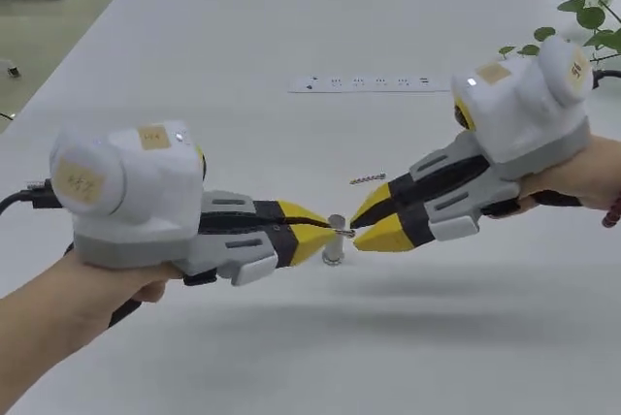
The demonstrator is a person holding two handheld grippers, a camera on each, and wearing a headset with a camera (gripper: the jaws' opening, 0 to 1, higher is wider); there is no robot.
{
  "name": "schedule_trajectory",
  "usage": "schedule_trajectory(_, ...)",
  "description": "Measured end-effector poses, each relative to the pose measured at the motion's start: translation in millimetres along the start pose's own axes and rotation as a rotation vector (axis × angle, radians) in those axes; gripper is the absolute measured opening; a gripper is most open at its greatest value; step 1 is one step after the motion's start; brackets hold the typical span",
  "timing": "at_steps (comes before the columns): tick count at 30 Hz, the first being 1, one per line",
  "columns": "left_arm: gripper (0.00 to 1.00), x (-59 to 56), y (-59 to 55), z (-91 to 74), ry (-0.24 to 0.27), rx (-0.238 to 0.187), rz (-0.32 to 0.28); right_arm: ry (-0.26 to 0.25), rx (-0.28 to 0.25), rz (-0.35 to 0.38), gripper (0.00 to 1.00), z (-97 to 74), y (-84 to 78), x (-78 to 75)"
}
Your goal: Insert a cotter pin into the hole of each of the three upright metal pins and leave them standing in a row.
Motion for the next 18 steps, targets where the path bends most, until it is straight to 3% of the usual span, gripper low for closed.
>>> schedule_trajectory(7,0.0,-8.6,1.0,1.8,-0.058,-0.009,0.011,0.054,-0.037,0.007,0.15,1.2,0.0,9.0)
schedule_trajectory(18,0.0,-16.8,0.8,2.4,-0.101,-0.022,0.015,0.096,-0.059,-0.004,0.09,4.2,0.6,15.9)
Point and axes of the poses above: the centre of the closed fingertips' face, and the gripper's own axes: z roughly forward along the fingers, x roughly to its left, y roughly out of its top, the point moved 6 cm from there along -z, roughly backward along the fingers, and after that the axes turned 6 degrees about x, right-handed, at the moved point
